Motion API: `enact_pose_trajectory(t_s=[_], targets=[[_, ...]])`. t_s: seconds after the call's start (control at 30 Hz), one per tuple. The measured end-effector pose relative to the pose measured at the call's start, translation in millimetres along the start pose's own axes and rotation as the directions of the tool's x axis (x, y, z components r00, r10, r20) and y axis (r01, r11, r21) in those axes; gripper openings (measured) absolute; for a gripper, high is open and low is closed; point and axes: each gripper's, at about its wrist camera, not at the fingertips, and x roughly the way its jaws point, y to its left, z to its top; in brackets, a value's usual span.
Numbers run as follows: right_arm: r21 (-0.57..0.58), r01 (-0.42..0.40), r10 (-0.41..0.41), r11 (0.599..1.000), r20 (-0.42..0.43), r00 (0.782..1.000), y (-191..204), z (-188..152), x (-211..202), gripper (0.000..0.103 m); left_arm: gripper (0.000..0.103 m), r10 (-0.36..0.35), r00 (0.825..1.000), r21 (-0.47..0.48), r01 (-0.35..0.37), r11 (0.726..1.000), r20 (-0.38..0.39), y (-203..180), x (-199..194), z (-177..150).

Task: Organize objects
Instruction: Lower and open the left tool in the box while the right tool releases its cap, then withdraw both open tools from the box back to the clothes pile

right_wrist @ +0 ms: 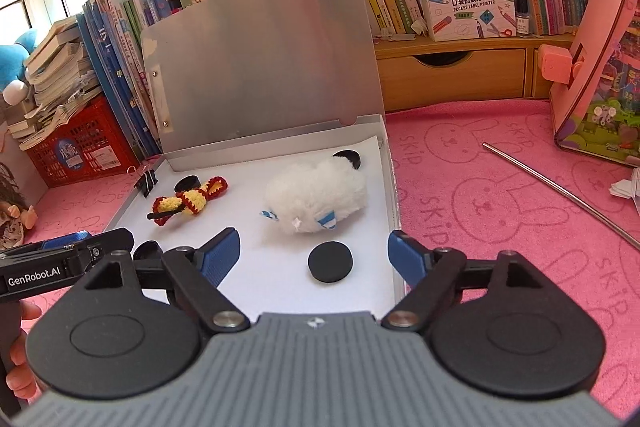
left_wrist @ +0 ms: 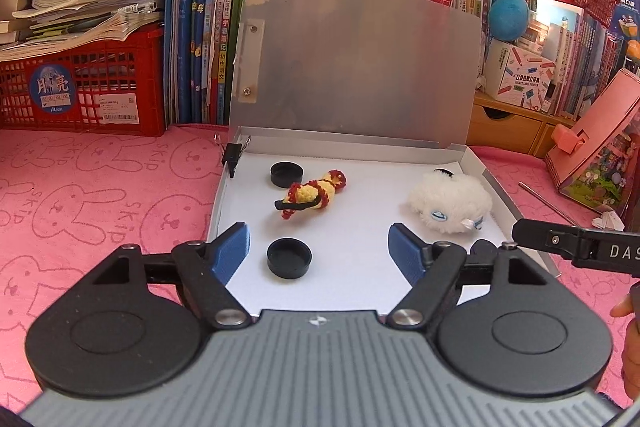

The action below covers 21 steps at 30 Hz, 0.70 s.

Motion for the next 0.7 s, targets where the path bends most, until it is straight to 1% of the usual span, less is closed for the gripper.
enact_pose_trajectory(t_s=[0.1, 0.23, 0.37, 0.47, 0.57, 0.7], targets=[[-0.021, -0.001, 0.001, 1.000, 0.020, 1.000, 3.8, -1.7, -13.0, 0.093, 0.086, -0.009, 1.000, 0.025, 0.009, 1.000, 0.015, -5.5, -14.0, -2.7], [-0.071, 0.004, 0.000, 0.997, 0.049, 0.999, 10.9, -5.7, -31.2, 0.096, 0.086, -0.036, 0.999, 0.034, 0.035, 0.999, 0.030, -11.3, -35.2, -7.4], [-0.114, 0.005, 0.004, 0.993, 0.077, 0.997, 18.2, -12.7, -52.5, 0.103, 0.086, -0.065, 0.997, 0.026, 0.064, 0.998, 0.032, -14.2, -55.7, -14.0], [-0.125, 0.001, 0.010, 0.992, 0.093, 0.996, 20.5, -18.5, -67.6, 0.103, 0.086, -0.078, 0.996, 0.036, 0.077, 0.996, 0.040, -17.1, -72.0, -22.0], [-0.125, -0.021, 0.033, 0.992, 0.096, 0.995, 21.0, -24.9, -81.9, 0.103, 0.086, -0.084, 0.995, 0.051, 0.082, 0.995, 0.044, -19.9, -88.9, -32.2], [-0.126, -0.036, 0.049, 0.991, 0.098, 0.994, 20.5, -35.4, -97.7, 0.103, 0.086, -0.084, 0.994, 0.062, 0.079, 0.995, 0.076, -21.7, -110.6, -46.4]])
